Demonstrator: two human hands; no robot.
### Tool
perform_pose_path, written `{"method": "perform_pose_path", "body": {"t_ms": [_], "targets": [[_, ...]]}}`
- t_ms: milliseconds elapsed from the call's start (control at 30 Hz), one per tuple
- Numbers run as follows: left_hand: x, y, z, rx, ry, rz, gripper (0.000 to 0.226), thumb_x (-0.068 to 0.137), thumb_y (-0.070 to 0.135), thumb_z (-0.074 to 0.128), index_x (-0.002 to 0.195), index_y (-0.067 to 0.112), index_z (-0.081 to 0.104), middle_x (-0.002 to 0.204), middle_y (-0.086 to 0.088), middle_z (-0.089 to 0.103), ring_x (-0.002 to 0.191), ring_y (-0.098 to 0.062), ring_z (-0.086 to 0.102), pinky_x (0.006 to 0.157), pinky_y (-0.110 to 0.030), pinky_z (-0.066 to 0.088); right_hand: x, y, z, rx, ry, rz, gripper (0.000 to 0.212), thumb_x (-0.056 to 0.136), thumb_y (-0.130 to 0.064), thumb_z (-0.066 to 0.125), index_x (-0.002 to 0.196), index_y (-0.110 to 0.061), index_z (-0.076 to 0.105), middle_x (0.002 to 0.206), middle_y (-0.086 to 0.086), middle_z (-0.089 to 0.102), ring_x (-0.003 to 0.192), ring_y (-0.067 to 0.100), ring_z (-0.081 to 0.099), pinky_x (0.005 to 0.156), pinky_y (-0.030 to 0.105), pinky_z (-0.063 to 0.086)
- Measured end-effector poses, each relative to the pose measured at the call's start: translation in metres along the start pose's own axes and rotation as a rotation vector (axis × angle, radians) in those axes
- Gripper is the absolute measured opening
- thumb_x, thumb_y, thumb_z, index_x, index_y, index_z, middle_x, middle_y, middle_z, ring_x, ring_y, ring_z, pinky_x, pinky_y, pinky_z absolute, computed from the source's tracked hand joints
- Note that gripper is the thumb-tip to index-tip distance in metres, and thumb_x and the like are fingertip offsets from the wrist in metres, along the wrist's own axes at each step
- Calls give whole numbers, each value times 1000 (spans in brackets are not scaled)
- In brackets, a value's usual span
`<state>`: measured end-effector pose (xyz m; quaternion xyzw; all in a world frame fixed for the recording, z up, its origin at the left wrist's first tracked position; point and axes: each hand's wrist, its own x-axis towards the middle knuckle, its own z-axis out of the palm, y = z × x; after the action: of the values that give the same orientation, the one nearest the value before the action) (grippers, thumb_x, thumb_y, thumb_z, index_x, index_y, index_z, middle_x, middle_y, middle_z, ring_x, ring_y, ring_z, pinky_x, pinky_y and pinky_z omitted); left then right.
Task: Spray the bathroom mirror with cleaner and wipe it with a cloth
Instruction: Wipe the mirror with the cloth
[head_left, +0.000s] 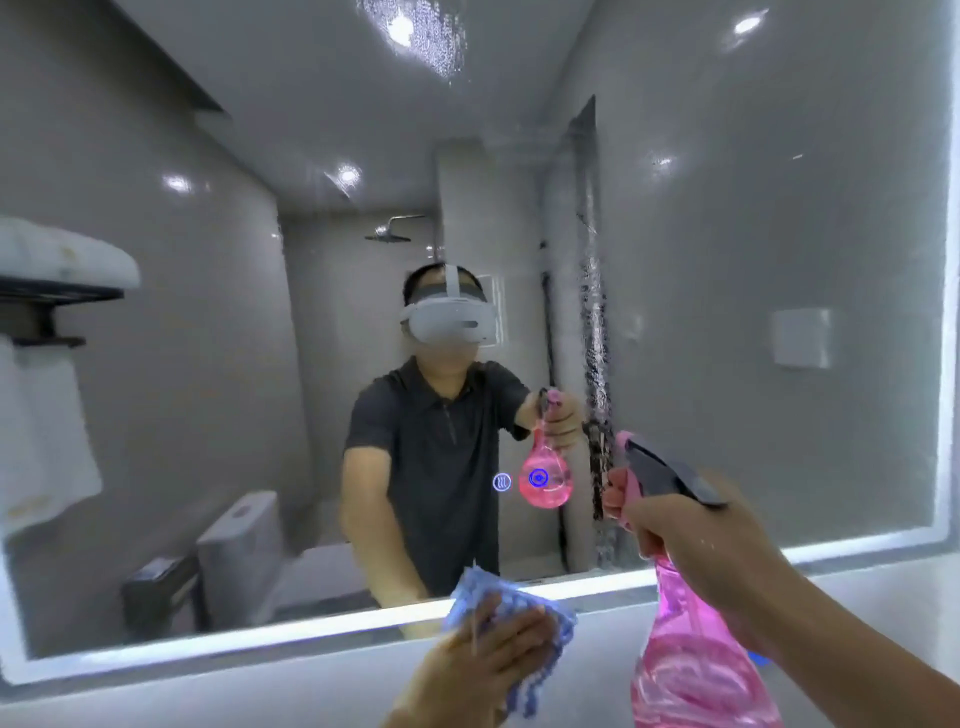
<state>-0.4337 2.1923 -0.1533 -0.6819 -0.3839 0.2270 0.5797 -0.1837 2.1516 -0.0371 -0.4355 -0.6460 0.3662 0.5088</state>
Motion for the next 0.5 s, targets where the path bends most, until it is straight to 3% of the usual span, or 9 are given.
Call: {"method": "perform_pose_path", "body": {"t_ms": [33,100,133,167,233,300,367,467,500], "targets": [[-8,5,-5,-150,-97,25,82,48,43,75,128,41,54,131,21,59,122,1,54,108,-59,15,1,0,-4,14,-11,13,18,53,6,50,44,-7,42,60,25,55,59,16,43,51,28,32],[-13,-12,-9,-420,13,-124,71,64,43,62,134,35,50,138,7,56,141,-13,31,115,-50,-1,2,-8,-10,30,-13,18,4,53,6,49,56,4,50,77,33,60,63,19,44,52,30,32],[-16,-34,-8,-433,204,-255,73,69,38,56,140,33,41,141,1,53,147,-16,15,115,-49,-1,4,-11,-13,30,-15,3,4,52,6,48,54,2,50,69,31,57,59,19,41,48,27,31],[-15,-70,-9,-450,270,-389,75,73,34,53,145,31,31,143,-5,50,148,-16,6,114,-50,1,6,-18,-15,35,-19,-6,11,52,6,48,48,-3,48,57,22,52,53,18,37,43,24,29],[-10,-161,-13,-484,390,-693,74,79,32,56,146,27,25,146,-17,43,145,-16,9,112,-54,10,9,-32,-19,27,-19,-41,23,52,8,47,42,-13,42,51,7,44,49,16,31,37,21,27],[2,-249,-29,-541,447,-1024,68,86,42,42,147,20,22,153,-23,27,143,-21,15,112,-59,16,11,-48,-24,19,-19,-51,22,52,7,48,44,-13,42,54,8,42,52,17,36,40,23,29],[17,-327,-48,-630,442,-1266,70,91,46,28,152,14,12,159,-16,13,147,-26,9,117,-57,5,10,-59,-30,0,-5,-48,22,52,6,49,41,-13,46,62,14,47,56,20,41,46,30,33],[55,-409,-80,-808,423,-1319,71,95,48,22,152,15,-3,162,-8,-6,148,-24,-7,117,-51,-10,1,-62,-40,-33,3,-58,4,50,4,49,50,0,51,71,19,51,59,36,51,58,58,50],[75,-417,-90,-824,378,-1292,70,95,50,20,152,17,-4,162,-6,-9,148,-23,-9,117,-51,-11,-4,-62,-45,-60,-1,-50,13,48,3,49,60,8,50,72,22,51,64,44,54,66,66,49]]}}
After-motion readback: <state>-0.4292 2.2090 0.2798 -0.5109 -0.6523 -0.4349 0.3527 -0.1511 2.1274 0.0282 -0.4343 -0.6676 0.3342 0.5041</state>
